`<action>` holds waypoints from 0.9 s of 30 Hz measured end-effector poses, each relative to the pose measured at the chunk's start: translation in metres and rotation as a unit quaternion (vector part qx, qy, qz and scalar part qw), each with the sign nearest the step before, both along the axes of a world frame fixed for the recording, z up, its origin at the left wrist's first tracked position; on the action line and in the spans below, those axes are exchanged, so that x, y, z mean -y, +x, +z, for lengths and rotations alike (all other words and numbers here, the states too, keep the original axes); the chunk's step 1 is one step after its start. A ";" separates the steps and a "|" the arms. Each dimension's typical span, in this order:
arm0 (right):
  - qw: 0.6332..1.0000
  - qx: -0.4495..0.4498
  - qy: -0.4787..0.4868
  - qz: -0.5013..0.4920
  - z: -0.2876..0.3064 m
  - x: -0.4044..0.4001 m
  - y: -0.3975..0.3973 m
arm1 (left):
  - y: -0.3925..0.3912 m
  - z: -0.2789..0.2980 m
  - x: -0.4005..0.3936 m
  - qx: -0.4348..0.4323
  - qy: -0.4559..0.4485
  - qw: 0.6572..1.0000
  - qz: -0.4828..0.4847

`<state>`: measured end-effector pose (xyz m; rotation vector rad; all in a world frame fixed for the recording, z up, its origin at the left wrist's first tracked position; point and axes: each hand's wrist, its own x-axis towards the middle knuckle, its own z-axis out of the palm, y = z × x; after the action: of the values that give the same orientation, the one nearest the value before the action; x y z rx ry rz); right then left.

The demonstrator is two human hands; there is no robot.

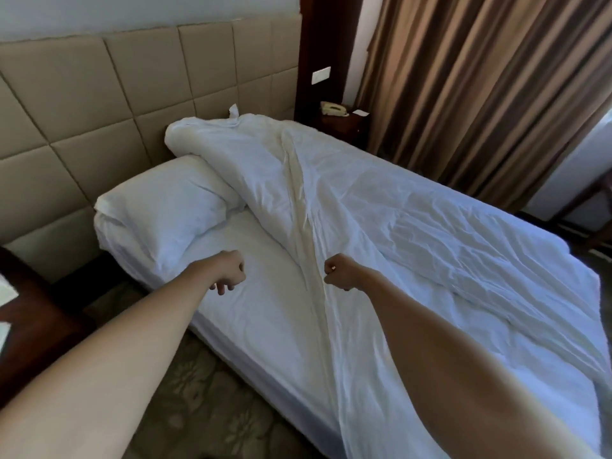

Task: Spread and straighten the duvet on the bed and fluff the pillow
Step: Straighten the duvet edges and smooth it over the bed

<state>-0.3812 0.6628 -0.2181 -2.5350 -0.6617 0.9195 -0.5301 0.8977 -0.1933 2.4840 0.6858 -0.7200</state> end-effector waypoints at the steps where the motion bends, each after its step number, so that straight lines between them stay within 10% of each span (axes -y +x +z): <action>1: 1.000 0.000 -0.001 0.011 -0.004 0.012 0.006 | 0.001 -0.008 0.017 -0.005 -0.001 1.000 0.005; 27: 0.986 0.003 -0.072 0.152 -0.085 0.260 -0.090 | -0.145 -0.114 0.331 -0.042 -0.112 0.980 0.160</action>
<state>-0.4711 0.4026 -0.3031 -2.6071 -1.0397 1.0949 -0.6752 0.5666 -0.3076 2.0853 0.9533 -0.7365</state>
